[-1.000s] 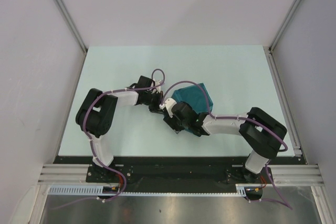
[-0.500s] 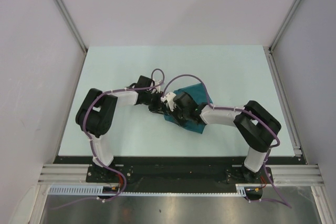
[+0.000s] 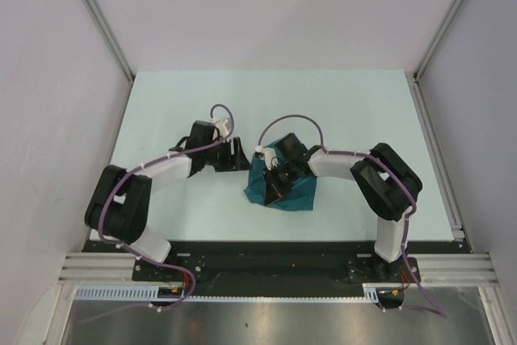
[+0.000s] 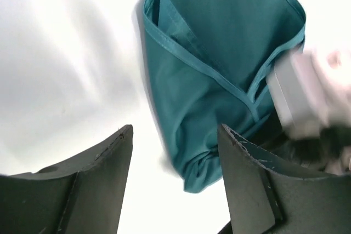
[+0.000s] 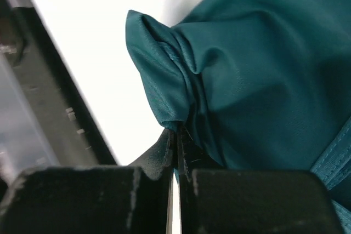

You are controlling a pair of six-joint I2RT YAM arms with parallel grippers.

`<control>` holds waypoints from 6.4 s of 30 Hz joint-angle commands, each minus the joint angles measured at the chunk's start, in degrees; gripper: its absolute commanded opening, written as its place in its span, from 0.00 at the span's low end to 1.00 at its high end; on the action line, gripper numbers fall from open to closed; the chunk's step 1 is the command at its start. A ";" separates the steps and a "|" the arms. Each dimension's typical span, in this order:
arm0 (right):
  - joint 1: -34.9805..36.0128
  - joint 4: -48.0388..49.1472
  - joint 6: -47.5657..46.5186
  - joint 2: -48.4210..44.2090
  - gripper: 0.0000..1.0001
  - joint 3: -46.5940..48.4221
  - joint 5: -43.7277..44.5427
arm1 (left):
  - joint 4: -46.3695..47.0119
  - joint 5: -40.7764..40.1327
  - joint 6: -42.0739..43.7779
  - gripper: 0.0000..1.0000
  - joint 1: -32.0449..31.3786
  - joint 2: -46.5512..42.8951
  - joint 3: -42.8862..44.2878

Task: Fold the napkin, place the utensils inside, and roll it up
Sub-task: Roll the napkin with the utensil

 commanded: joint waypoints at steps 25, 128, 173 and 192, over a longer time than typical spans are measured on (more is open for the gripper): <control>-9.67 -8.79 7.92 18.70 0.00 11.58 -26.96 | 14.85 -6.63 1.26 0.64 -11.96 -9.64 -17.64; -7.30 -4.48 2.29 12.55 0.00 4.90 -29.68 | 16.41 -6.11 5.20 0.75 -10.11 -22.12 -20.27; -13.10 -9.49 4.58 5.80 0.59 8.60 -16.17 | 8.86 -6.81 10.57 0.00 -13.37 -0.41 -9.73; 7.81 18.01 -11.24 -21.55 0.76 -16.80 30.78 | 4.20 -4.44 10.83 0.00 -13.37 2.40 -6.83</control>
